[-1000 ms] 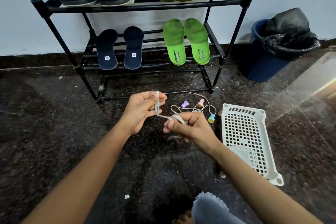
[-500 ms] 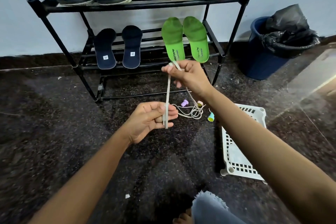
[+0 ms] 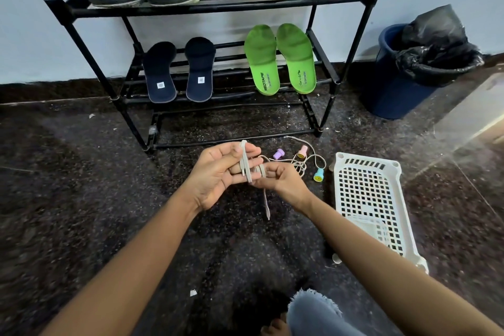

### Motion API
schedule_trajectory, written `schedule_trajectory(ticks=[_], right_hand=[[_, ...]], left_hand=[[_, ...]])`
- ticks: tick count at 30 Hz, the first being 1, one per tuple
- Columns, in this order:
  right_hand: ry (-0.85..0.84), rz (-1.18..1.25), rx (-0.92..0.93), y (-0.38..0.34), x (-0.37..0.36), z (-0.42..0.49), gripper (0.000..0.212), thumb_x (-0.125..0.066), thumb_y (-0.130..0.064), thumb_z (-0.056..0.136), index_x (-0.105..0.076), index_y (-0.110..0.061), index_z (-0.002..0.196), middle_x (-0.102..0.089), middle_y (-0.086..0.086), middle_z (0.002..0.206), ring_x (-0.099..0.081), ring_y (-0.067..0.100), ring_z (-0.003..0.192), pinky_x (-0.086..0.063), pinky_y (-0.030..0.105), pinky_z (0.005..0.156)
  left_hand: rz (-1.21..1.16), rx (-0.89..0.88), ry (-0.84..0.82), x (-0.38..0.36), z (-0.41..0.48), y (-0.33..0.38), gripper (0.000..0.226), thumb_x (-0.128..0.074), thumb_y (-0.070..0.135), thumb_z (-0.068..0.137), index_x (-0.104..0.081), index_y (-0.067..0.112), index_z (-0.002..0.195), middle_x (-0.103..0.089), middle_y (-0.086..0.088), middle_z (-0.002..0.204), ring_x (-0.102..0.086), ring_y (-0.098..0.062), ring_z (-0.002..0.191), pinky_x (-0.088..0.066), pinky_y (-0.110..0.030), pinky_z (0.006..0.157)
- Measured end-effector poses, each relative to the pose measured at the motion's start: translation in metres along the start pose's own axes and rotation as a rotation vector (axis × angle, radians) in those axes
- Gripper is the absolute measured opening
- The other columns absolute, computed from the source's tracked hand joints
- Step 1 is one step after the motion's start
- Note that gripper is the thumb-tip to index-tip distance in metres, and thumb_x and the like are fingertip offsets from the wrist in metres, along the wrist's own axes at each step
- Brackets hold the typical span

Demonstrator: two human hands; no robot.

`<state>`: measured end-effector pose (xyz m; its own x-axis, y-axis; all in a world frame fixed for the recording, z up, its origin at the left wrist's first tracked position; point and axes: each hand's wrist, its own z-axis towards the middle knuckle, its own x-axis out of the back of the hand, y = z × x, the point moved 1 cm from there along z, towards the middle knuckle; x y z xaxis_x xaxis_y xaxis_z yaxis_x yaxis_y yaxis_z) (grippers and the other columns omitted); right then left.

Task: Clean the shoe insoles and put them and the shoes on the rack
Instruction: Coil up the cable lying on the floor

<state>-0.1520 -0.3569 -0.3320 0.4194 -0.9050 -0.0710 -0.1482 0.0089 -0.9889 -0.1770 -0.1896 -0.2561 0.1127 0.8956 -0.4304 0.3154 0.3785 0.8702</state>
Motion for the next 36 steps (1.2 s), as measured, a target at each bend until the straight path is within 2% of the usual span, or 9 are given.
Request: schedule_trajectory(ticks=[3, 8, 12, 21, 25, 28, 30, 32, 36], right_hand=[[0.027, 0.065, -0.062, 0.006, -0.012, -0.01, 0.017, -0.066, 0.008, 0.08, -0.061, 0.004, 0.097, -0.072, 0.002, 0.079, -0.067, 0.012, 0.073, -0.054, 0.022, 0.073], [0.06, 0.111, -0.154, 0.014, -0.027, -0.03, 0.024, -0.065, 0.004, 0.083, -0.047, -0.003, 0.098, -0.069, 0.009, 0.067, -0.068, 0.02, 0.063, -0.057, 0.031, 0.068], [0.064, 0.126, -0.129, 0.007, -0.034, -0.052, 0.004, -0.059, -0.002, 0.09, -0.056, -0.003, 0.092, -0.068, 0.015, 0.074, -0.066, 0.017, 0.064, -0.054, 0.023, 0.063], [0.122, -0.257, -0.092, -0.027, -0.031, -0.062, 0.006, -0.071, -0.035, 0.081, -0.077, -0.033, 0.083, -0.07, -0.004, 0.091, -0.051, 0.018, 0.103, -0.04, 0.031, 0.096], [0.137, -0.414, -0.135, -0.053, -0.024, -0.052, 0.02, -0.069, -0.059, 0.067, -0.074, -0.044, 0.08, -0.06, 0.006, 0.108, -0.042, 0.025, 0.115, -0.036, 0.04, 0.103], [0.15, -0.305, -0.11, -0.081, -0.023, -0.046, 0.018, -0.071, -0.045, 0.071, -0.077, -0.028, 0.077, -0.065, 0.002, 0.104, -0.049, 0.008, 0.11, -0.039, 0.03, 0.101], [0.151, -0.165, -0.06, -0.102, -0.023, -0.042, 0.016, -0.071, -0.024, 0.079, -0.075, -0.01, 0.074, -0.068, -0.003, 0.079, -0.057, -0.001, 0.083, -0.043, 0.011, 0.079], [0.148, -0.083, -0.016, -0.117, -0.021, -0.032, 0.017, -0.066, -0.013, 0.084, -0.071, 0.0, 0.075, -0.065, 0.002, 0.068, -0.057, 0.004, 0.067, -0.042, 0.009, 0.064], [0.175, -0.045, 0.014, -0.133, -0.017, 0.001, 0.013, -0.066, -0.017, 0.084, -0.074, -0.007, 0.083, -0.073, 0.004, 0.088, -0.062, 0.005, 0.083, -0.043, 0.013, 0.079]], left_hand=[[-0.018, -0.013, 0.04, 0.003, 0.003, -0.002, 0.024, -0.053, 0.017, 0.089, -0.064, 0.0, 0.102, -0.072, -0.015, 0.108, -0.067, -0.033, 0.107, -0.058, -0.05, 0.083], [-0.061, -0.082, 0.085, 0.005, 0.011, 0.002, 0.019, -0.05, 0.012, 0.094, -0.064, 0.002, 0.101, -0.073, -0.012, 0.108, -0.068, -0.029, 0.107, -0.057, -0.048, 0.085], [-0.001, -0.094, 0.122, 0.009, 0.018, 0.004, 0.019, -0.049, 0.012, 0.099, -0.066, 0.004, 0.101, -0.072, -0.011, 0.111, -0.067, -0.029, 0.109, -0.057, -0.046, 0.086], [0.188, -0.05, 0.113, 0.016, 0.017, -0.012, 0.018, -0.052, 0.014, 0.098, -0.068, 0.007, 0.103, -0.073, -0.007, 0.111, -0.067, -0.023, 0.11, -0.052, -0.048, 0.095], [0.227, -0.044, 0.086, 0.013, 0.017, -0.014, 0.018, -0.051, 0.014, 0.098, -0.069, 0.009, 0.1, -0.074, -0.004, 0.105, -0.067, -0.021, 0.11, -0.053, -0.045, 0.095], [0.249, -0.037, 0.063, 0.01, 0.015, -0.014, 0.018, -0.053, 0.016, 0.097, -0.069, 0.008, 0.099, -0.075, -0.005, 0.098, -0.07, -0.018, 0.096, -0.055, -0.037, 0.087], [0.243, -0.023, 0.038, 0.008, 0.013, -0.017, 0.018, -0.056, 0.02, 0.093, -0.069, 0.008, 0.099, -0.074, -0.008, 0.094, -0.069, -0.018, 0.088, -0.054, -0.039, 0.088], [0.231, 0.001, 0.022, 0.007, 0.011, -0.019, 0.024, -0.059, 0.024, 0.088, -0.068, 0.007, 0.101, -0.074, -0.007, 0.1, -0.069, -0.02, 0.098, -0.052, -0.043, 0.093], [0.223, 0.039, -0.007, 0.004, 0.008, -0.021, 0.024, -0.053, 0.012, 0.096, -0.064, -0.005, 0.109, -0.074, -0.01, 0.106, -0.069, -0.023, 0.106, -0.055, -0.043, 0.092]])
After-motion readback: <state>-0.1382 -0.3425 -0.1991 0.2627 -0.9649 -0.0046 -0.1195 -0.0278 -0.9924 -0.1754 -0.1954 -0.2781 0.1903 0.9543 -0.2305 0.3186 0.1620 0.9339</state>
